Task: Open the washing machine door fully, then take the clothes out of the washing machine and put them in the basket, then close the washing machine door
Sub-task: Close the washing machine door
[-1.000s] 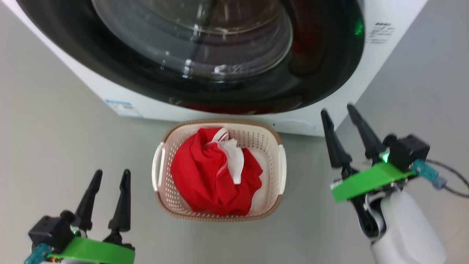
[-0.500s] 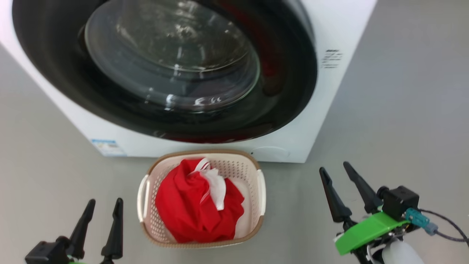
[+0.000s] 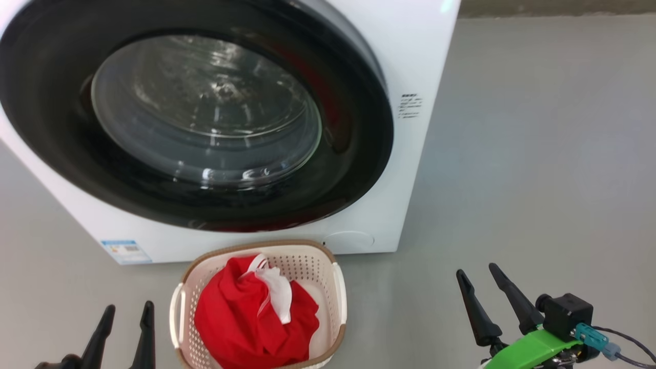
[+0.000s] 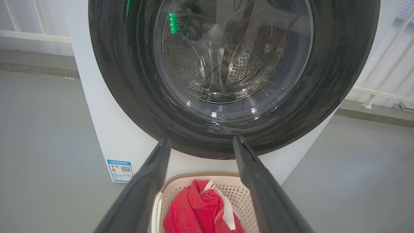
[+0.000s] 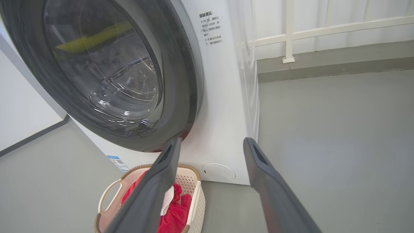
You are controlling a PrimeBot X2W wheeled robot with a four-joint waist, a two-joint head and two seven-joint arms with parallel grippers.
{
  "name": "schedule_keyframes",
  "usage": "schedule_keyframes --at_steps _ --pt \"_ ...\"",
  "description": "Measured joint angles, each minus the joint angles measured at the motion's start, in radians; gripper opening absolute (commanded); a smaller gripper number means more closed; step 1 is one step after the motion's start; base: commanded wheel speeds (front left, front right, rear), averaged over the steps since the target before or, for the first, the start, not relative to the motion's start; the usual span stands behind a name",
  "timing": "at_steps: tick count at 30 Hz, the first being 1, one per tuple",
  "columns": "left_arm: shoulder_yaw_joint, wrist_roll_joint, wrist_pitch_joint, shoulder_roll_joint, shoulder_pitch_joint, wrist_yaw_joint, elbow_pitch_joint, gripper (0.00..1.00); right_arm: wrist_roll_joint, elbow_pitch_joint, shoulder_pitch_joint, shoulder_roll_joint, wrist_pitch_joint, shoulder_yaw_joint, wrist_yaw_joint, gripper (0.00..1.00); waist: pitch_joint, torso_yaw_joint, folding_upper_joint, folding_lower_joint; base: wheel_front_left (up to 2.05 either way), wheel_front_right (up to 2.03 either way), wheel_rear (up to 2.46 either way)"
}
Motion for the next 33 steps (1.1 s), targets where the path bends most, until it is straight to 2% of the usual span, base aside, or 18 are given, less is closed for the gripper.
schedule_keyframes --at_steps 14,33 --pt "0.045 0.015 0.000 -0.007 0.049 0.000 0.000 1.00 0.008 -0.015 0.043 -0.013 0.000 -0.027 0.000 1.00 -0.047 -0.054 0.0000 0.0000 0.00 0.00 0.00" --pt "0.054 0.021 0.000 -0.023 0.049 0.000 -0.005 1.00 0.008 -0.019 0.066 -0.007 0.000 -0.052 0.000 1.00 -0.047 -0.061 0.0000 0.0000 0.00 0.00 0.00"
